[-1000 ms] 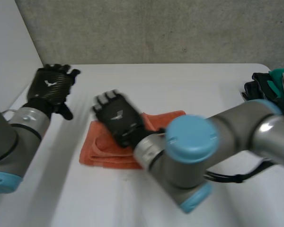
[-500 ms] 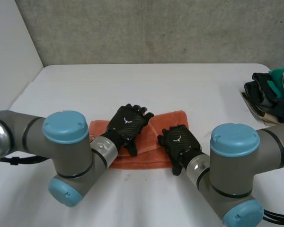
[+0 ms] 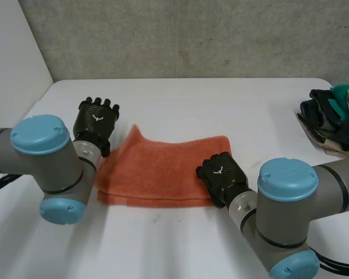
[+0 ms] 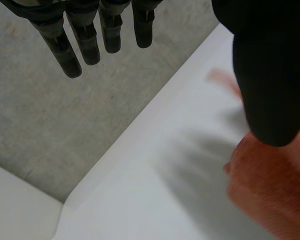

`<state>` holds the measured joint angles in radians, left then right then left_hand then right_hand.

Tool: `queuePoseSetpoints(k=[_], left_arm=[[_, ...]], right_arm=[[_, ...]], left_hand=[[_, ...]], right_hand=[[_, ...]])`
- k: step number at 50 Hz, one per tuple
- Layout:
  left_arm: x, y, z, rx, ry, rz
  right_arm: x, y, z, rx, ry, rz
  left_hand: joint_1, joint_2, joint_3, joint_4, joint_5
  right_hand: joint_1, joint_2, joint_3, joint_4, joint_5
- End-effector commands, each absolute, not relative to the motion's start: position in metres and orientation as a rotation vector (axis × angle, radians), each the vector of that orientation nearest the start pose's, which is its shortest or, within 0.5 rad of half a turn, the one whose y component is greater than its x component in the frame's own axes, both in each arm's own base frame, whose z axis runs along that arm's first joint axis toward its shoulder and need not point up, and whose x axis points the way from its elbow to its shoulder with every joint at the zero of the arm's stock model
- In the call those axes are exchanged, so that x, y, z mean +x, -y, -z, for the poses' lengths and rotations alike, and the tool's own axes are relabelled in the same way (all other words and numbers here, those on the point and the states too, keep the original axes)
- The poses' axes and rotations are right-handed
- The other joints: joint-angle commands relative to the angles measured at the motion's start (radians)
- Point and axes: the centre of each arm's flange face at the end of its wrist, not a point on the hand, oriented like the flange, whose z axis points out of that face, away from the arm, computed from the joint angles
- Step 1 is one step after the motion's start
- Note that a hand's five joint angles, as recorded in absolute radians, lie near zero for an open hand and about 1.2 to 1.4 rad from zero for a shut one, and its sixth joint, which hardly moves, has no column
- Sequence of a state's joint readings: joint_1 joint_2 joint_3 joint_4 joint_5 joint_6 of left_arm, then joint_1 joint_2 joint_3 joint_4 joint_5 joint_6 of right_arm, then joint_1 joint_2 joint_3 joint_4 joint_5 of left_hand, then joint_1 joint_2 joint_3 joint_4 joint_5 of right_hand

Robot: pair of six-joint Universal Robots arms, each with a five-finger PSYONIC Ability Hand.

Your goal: Fold the laundry.

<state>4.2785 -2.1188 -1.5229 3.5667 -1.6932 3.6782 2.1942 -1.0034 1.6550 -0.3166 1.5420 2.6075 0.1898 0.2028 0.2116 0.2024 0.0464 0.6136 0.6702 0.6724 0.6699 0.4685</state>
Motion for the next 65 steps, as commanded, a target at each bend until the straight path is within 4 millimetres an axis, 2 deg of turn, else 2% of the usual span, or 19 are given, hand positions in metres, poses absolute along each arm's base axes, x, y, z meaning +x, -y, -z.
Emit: queuePoseSetpoints(k=[1, 7, 10, 11, 14, 21, 27, 29, 33, 34, 37, 38, 42, 48, 52, 55, 56, 60, 65], left_arm=[[-0.297, 0.273, -0.178, 1.042, -2.014, 2.122], [-0.323, 0.25, -0.178, 1.18, -2.058, 2.224], [-0.325, 0.254, -0.176, 1.181, -2.05, 2.222], [-0.327, 0.258, -0.168, 1.19, -2.055, 2.201], [-0.329, 0.266, -0.156, 1.196, -2.066, 2.163], [-0.314, 0.283, -0.15, 1.115, -2.075, 2.077], [-0.291, 0.285, -0.175, 1.034, -2.081, 2.064], [-0.286, 0.287, -0.18, 1.009, -2.079, 2.065], [-0.279, 0.284, -0.193, 0.979, -2.059, 2.087], [-0.276, 0.282, -0.198, 0.967, -2.051, 2.095], [-0.271, 0.279, -0.204, 0.95, -2.041, 2.103], [-0.268, 0.278, -0.207, 0.939, -2.037, 2.104], [-0.261, 0.274, -0.212, 0.903, -2.037, 2.109], [-0.257, 0.272, -0.21, 0.836, -2.095, 2.114], [-0.261, 0.272, -0.213, 0.806, -2.12, 2.153], [-0.263, 0.275, -0.219, 0.773, -2.122, 2.194], [-0.265, 0.276, -0.22, 0.768, -2.125, 2.207], [-0.286, 0.269, -0.232, 0.766, -2.141, 2.317], [-0.328, 0.245, -0.232, 0.856, -2.237, 2.411]], right_arm=[[0.315, 0.217, -0.116, -1.43, -2.083, 1.814], [0.309, 0.22, -0.114, -1.456, -2.104, 1.814], [0.307, 0.22, -0.114, -1.47, -2.107, 1.816], [0.305, 0.221, -0.113, -1.479, -2.116, 1.812], [0.297, 0.225, -0.11, -1.478, -2.152, 1.808], [0.253, 0.245, -0.122, -1.478, -2.302, 1.849], [0.234, 0.262, -0.135, -1.618, -2.324, 1.94], [0.239, 0.264, -0.141, -1.659, -2.279, 1.989], [0.279, 0.249, -0.166, -1.745, -2.01, 2.137], [0.3, 0.236, -0.175, -1.756, -1.868, 2.187], [0.329, 0.212, -0.179, -1.774, -1.658, 2.218], [0.346, 0.195, -0.177, -1.788, -1.516, 2.214], [0.378, 0.152, -0.147, -1.873, -1.217, 2.089], [0.386, 0.132, -0.125, -1.892, -1.135, 1.946], [0.383, 0.139, -0.129, -1.754, -1.257, 1.905], [0.373, 0.159, -0.148, -1.554, -1.396, 1.913], [0.363, 0.172, -0.168, -1.393, -1.476, 1.928], [0.335, 0.191, -0.205, -0.99, -1.669, 1.853], [0.301, 0.217, -0.213, -0.718, -1.939, 1.678]], left_hand=[[0.015, 0.002, -0.007, 0.002, -0.016], [0.021, 0.008, -0.001, 0.008, -0.01], [0.024, 0.011, 0.002, 0.011, -0.007], [0.027, 0.014, 0.005, 0.014, -0.005], [0.033, 0.02, 0.011, 0.02, 0.001], [0.027, 0.014, 0.005, 0.014, -0.005], [0.021, 0.008, -0.001, 0.008, -0.01], [0.021, 0.008, -0.001, 0.008, -0.01], [0.018, 0.005, -0.004, 0.005, -0.013], [0.018, 0.005, -0.004, 0.005, -0.013], [0.018, 0.005, -0.004, 0.005, -0.013], [0.015, 0.002, -0.007, 0.002, -0.016], [0.009, -0.004, -0.013, -0.004, -0.022], [0.012, -0.001, -0.01, -0.001, -0.019], [0.012, -0.001, -0.01, -0.001, -0.019], [0.015, 0.002, -0.007, 0.002, -0.016], [0.015, 0.002, -0.007, 0.002, -0.016], [0.027, 0.014, 0.005, 0.014, -0.005], [0.041, 0.028, 0.019, 0.029, 0.01]], right_hand=[[0.229, 0.172, 0.17, 0.172, 0.199], [0.343, 0.286, 0.284, 0.286, 0.313], [0.53, 0.474, 0.472, 0.474, 0.501], [0.778, 0.722, 0.719, 0.722, 0.749], [0.783, 0.726, 0.724, 0.726, 0.753], [0.783, 0.726, 0.724, 0.726, 0.753], [0.783, 0.726, 0.724, 0.726, 0.753], [0.783, 0.726, 0.724, 0.726, 0.753], [0.783, 0.726, 0.724, 0.726, 0.753], [0.783, 0.726, 0.724, 0.726, 0.753], [0.783, 0.726, 0.724, 0.726, 0.753], [0.783, 0.726, 0.724, 0.726, 0.753], [0.783, 0.726, 0.724, 0.726, 0.753], [0.737, 0.681, 0.678, 0.681, 0.708], [-0.384, -0.441, -0.443, -0.441, -0.414], [-0.439, -0.496, -0.498, -0.495, -0.469], [-0.439, -0.496, -0.498, -0.495, -0.469], [-0.439, -0.496, -0.498, -0.495, -0.469], [-0.439, -0.496, -0.498, -0.495, -0.469]])
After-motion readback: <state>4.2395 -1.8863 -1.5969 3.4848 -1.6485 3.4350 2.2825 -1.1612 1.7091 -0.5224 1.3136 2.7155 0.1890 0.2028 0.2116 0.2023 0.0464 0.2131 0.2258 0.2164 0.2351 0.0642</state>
